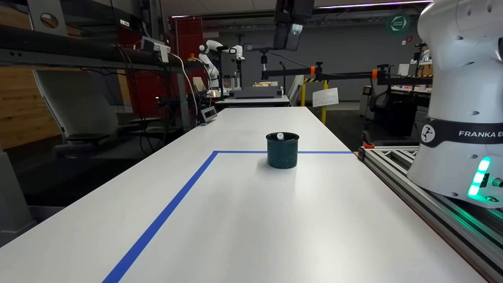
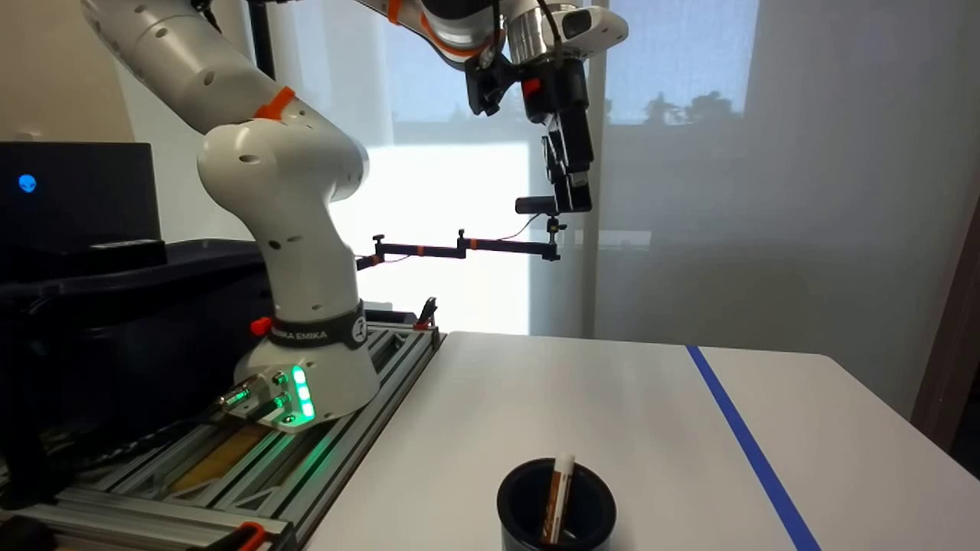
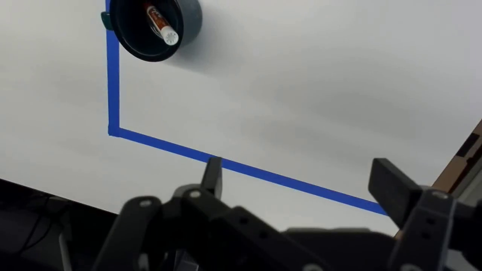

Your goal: Take the marker out of the cup

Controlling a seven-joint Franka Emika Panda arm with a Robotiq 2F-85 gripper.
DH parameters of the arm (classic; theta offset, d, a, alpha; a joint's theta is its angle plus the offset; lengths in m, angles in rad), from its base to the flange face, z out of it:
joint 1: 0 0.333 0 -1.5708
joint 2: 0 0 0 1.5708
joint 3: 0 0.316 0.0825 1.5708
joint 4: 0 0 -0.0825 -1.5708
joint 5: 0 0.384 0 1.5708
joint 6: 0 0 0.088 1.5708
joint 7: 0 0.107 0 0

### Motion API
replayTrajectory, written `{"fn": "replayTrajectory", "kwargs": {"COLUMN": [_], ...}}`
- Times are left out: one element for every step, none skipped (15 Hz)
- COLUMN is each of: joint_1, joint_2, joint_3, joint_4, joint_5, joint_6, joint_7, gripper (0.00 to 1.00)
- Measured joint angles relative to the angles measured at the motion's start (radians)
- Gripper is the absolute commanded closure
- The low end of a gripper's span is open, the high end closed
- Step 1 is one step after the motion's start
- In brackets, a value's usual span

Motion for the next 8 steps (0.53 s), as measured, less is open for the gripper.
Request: {"fn": "replayTrajectory", "kwargs": {"joint_1": [0.0,0.0,0.001,0.005,0.012,0.021,0.031,0.041], "joint_2": [0.001,0.004,0.008,0.014,0.021,0.029,0.039,0.051], "joint_3": [-0.001,-0.001,-0.003,-0.01,-0.024,-0.042,-0.064,-0.089], "joint_4": [0.002,0.007,0.011,0.014,0.017,0.02,0.021,0.023], "joint_5": [0.0,-0.001,-0.002,-0.006,-0.01,-0.014,-0.018,-0.022], "joint_6": [0.0,0.0,0.0,0.008,0.016,0.024,0.03,0.032], "joint_7": [0.0,0.0,-0.01,-0.036,-0.073,-0.118,-0.172,-0.228], "gripper": [0.0,0.0,0.0,0.0,0.0,0.0,0.0,0.0]}}
